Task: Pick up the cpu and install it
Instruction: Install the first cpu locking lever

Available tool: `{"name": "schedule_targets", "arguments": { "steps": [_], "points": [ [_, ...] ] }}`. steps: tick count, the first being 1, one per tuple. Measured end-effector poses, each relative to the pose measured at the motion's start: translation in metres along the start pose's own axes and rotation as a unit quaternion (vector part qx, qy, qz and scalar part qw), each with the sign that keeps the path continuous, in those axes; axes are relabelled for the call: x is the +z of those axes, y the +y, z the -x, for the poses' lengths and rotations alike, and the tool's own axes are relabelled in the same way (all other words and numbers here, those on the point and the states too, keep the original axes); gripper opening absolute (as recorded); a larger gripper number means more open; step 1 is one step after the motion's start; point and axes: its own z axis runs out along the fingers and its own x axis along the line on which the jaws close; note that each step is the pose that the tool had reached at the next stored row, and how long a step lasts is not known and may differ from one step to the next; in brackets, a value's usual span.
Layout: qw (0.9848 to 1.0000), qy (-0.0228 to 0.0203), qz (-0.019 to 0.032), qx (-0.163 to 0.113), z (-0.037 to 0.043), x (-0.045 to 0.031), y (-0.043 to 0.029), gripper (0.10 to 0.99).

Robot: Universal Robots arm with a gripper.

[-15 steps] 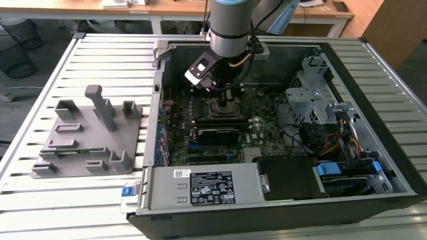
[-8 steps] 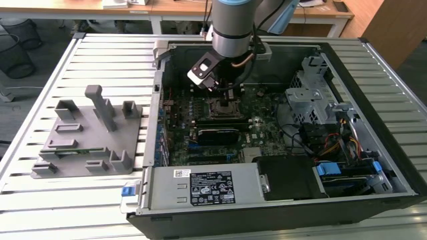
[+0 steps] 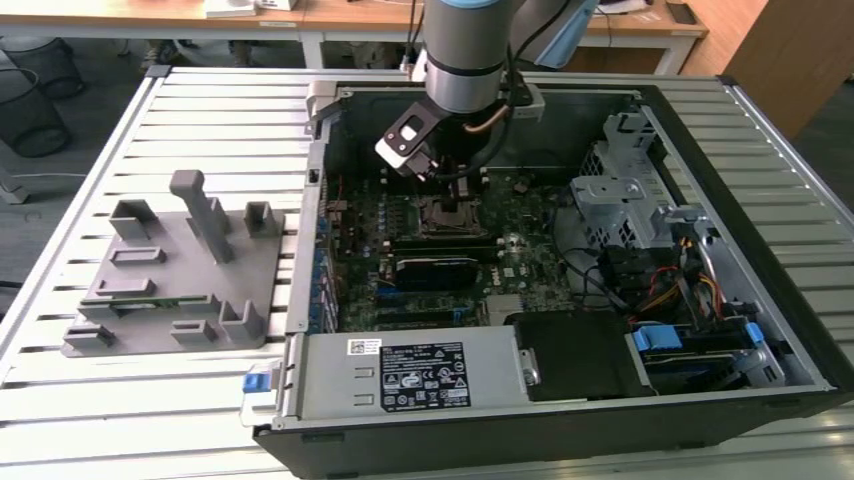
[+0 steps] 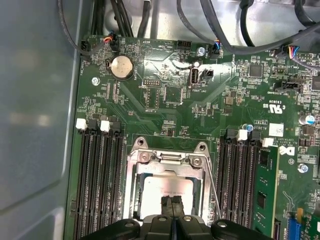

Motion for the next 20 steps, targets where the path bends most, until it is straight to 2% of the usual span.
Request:
{"name": "schedule_targets", "arguments": {
  "steps": [7,20],
  "points": [
    [1.0,0.0,0.0,0.0,-0.0001,-0.0057,0.0002,0.106],
    [1.0,0.0,0.0,0.0,-0.0002,-0.0116,0.0003,0.106]
  ]
}}
